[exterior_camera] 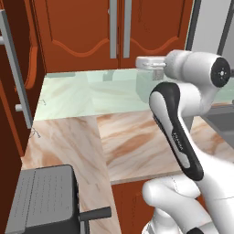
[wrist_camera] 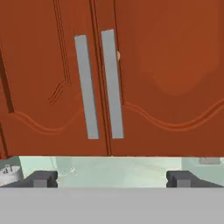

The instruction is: The dining table condiment station is running low on ketchup. Refill the condiment station by opening the cabinet and taking the ketchup from the cabinet and placing it on the dining table.

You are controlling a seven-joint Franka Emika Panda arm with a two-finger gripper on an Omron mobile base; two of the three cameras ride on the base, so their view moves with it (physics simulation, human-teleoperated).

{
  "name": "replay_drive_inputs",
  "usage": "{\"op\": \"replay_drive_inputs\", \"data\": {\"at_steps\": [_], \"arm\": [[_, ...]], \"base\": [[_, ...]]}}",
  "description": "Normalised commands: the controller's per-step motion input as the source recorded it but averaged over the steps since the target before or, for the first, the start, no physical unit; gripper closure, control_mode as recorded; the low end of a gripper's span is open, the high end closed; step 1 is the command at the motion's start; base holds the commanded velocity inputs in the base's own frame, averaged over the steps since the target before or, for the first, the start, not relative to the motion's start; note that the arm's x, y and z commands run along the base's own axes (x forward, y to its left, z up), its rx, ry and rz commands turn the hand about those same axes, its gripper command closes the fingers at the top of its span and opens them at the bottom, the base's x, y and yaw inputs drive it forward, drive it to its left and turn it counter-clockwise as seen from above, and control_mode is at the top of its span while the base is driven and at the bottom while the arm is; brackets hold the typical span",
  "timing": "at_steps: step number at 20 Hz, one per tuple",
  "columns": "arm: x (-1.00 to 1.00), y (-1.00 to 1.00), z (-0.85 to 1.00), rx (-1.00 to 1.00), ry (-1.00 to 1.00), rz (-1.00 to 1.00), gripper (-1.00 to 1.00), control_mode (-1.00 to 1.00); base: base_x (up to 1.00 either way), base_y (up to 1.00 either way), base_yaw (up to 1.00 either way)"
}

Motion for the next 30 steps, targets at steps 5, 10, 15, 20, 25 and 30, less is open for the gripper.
{"op": "replay_drive_inputs", "data": {"at_steps": [5,10,15,20,25,30], "arm": [[0.51,0.01,0.07,0.0,-0.21,-0.05,-1.0,-1.0],[0.6,0.09,0.06,0.0,-0.16,-0.09,-1.0,-1.0],[0.07,0.37,0.32,0.0,-0.26,-0.06,-1.0,-1.0],[0.01,0.2,0.31,0.0,-0.17,-0.06,-1.0,-1.0],[0.09,0.0,0.25,0.0,-0.05,-0.07,-1.0,-1.0],[0.22,0.0,0.26,0.0,0.0,-0.07,-1.0,-1.0]], "base": [[0.0,0.0,0.0],[0.0,0.0,0.0],[0.0,0.0,0.0],[0.0,0.0,0.0],[0.0,0.0,0.0],[0.0,0.0,0.0]]}}
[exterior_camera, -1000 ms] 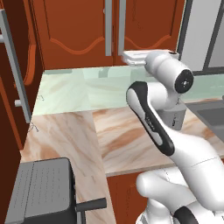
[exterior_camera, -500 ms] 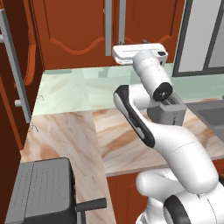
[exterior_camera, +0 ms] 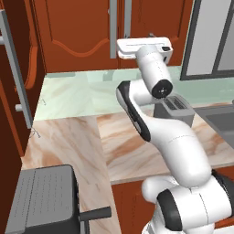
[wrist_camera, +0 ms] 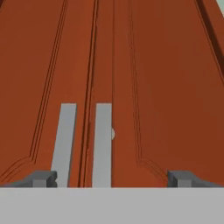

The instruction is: The dining table condiment station is running low on ketchup. Refill the condiment station by opening the cabinet and taking the ketchup from the cabinet and placing it on the dining table.

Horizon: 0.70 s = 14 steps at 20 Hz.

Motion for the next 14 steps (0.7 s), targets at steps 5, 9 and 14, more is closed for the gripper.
{"op": "replay_drive_inputs", "data": {"at_steps": [5,9,14], "arm": [[0.29,0.1,0.07,0.0,0.0,-0.05,-1.0,-1.0],[0.38,0.23,0.0,0.0,0.0,-0.03,-1.0,-1.0],[0.45,0.1,0.0,0.0,0.0,-0.03,-1.0,-1.0]], "base": [[0.0,0.0,0.0],[0.0,0.0,0.0],[0.0,0.0,0.0]]}}
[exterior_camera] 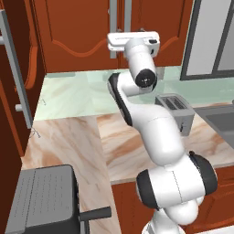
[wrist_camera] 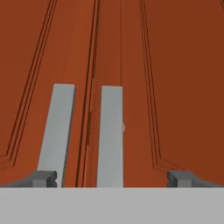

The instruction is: The dining table condiment station is running low on ketchup. Refill the condiment station by opening the cabinet and taking the ketchup from the cabinet and placing it on the dining table.

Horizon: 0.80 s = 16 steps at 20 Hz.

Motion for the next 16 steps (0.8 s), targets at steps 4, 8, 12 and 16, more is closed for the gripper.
{"op": "replay_drive_inputs", "data": {"at_steps": [4,8,12,16], "arm": [[0.37,0.0,0.01,0.0,0.0,0.0,-1.0,-1.0],[0.37,-0.02,0.0,0.0,0.0,0.0,-1.0,-1.0],[0.33,-0.1,0.01,0.0,0.0,0.0,-1.0,-1.0],[0.4,-0.07,0.0,0.0,0.0,0.0,-1.0,-1.0]], "base": [[0.0,0.0,0.0],[0.0,0.0,0.0],[0.0,0.0,0.0],[0.0,0.0,0.0]]}}
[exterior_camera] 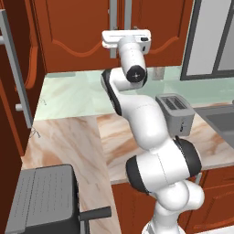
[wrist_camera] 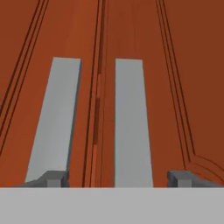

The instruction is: The dining table condiment station is running low on ketchup. Refill the condiment station by opening the cabinet and taking the ketchup from the cabinet and placing it on the dining table.

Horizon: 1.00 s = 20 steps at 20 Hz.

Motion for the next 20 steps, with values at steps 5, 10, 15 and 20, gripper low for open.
{"op": "replay_drive_inputs", "data": {"at_steps": [5,10,15,20], "arm": [[0.06,-0.3,0.03,0.0,-0.04,0.0,-1.0,-1.0],[0.01,-0.28,0.01,0.0,-0.03,0.0,-1.0,-1.0],[0.0,-0.37,0.0,0.0,-0.02,0.0,-1.0,-1.0],[0.14,-0.28,0.0,0.0,0.0,0.0,-1.0,-1.0]], "base": [[0.0,0.0,0.0],[0.0,0.0,0.0],[0.0,0.0,0.0],[0.0,0.0,0.0]]}}
